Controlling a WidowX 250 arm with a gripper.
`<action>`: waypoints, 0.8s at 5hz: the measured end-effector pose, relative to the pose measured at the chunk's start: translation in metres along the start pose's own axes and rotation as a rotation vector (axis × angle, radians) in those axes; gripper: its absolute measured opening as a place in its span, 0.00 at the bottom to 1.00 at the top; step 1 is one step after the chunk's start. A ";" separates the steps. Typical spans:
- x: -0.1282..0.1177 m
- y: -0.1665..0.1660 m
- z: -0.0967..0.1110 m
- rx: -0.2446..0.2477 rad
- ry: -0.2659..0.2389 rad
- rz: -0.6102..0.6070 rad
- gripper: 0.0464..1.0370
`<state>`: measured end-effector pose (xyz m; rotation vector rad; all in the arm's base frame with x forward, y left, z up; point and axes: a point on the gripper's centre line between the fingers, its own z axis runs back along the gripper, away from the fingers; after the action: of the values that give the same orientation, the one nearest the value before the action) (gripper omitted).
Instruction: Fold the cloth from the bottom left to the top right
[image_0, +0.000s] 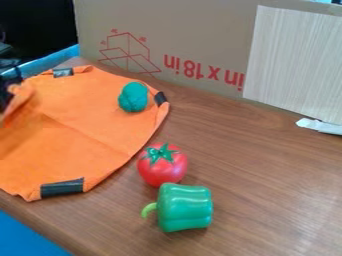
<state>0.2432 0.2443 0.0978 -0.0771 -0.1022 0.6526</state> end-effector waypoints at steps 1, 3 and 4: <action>0.009 -0.024 0.008 0.001 0.004 0.006 0.02; 0.020 -0.065 0.011 -0.051 0.020 0.030 0.02; 0.021 -0.083 0.006 -0.049 0.035 0.005 0.02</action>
<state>0.3089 0.1916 0.1134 -0.1361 -0.0840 0.6538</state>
